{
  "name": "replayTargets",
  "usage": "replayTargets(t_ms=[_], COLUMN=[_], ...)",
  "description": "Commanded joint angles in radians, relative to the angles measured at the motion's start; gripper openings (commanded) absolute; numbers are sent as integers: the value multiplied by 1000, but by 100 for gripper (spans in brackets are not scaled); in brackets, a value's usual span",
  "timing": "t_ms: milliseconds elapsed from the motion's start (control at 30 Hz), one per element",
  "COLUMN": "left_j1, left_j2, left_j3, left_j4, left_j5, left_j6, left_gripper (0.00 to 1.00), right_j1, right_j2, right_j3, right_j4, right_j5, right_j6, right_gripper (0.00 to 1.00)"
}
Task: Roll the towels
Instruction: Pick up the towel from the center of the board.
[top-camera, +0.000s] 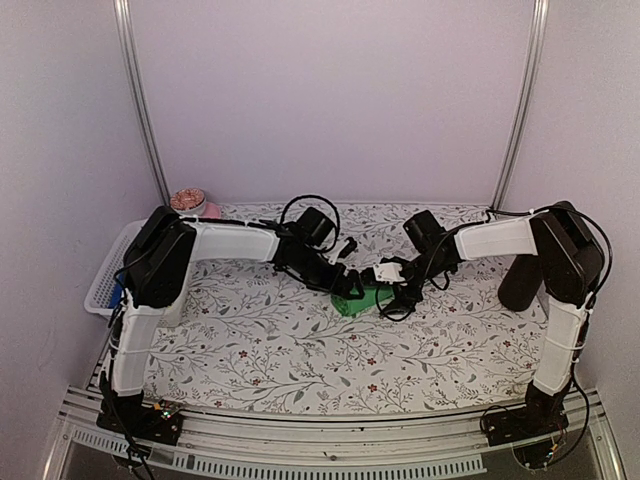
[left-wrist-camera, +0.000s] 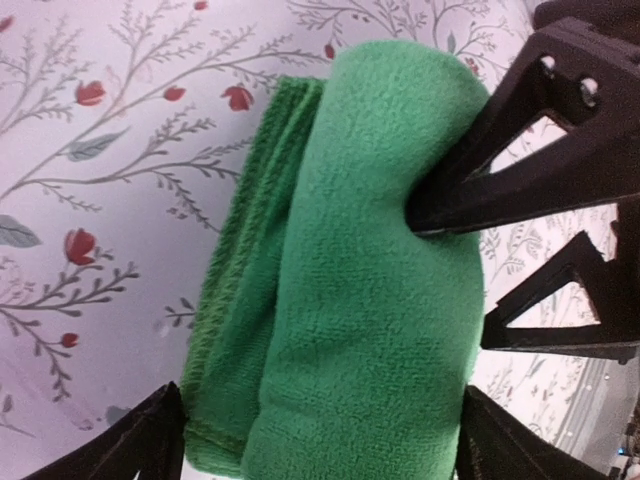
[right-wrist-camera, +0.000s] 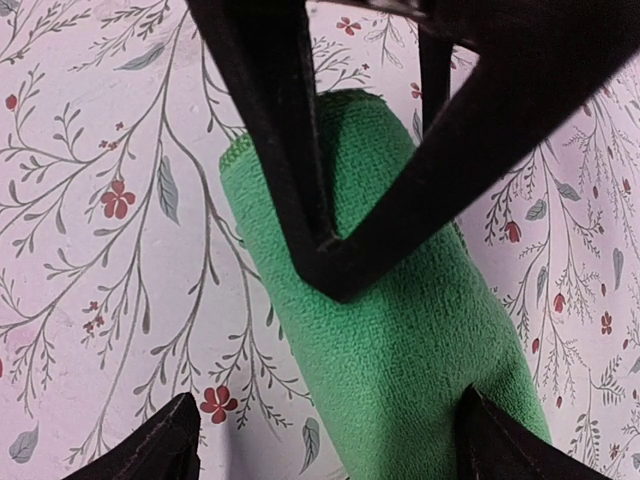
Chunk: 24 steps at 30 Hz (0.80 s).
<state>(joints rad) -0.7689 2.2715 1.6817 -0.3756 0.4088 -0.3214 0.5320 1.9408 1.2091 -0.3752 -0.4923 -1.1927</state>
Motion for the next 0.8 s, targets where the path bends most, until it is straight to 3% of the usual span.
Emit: replayTargets(t_ms=[0,467,767], left_j1=[22,62,39], left_j2=[-12,107,176], left_j3=[31,122,144], left_j4=[-93,-93,-175], left_j5=[-90,182,219], left_j6=[39,2,21], left_gripper=[97,97,97], right_j1=[5,13,16], right_j2=[42,20,-5], right_j3=[-8,-49,-80], right_j4=[-70,-36,-6], right_j5=[48,75,93], right_j6=[24,3,-7], right_gripper=[87,87,87])
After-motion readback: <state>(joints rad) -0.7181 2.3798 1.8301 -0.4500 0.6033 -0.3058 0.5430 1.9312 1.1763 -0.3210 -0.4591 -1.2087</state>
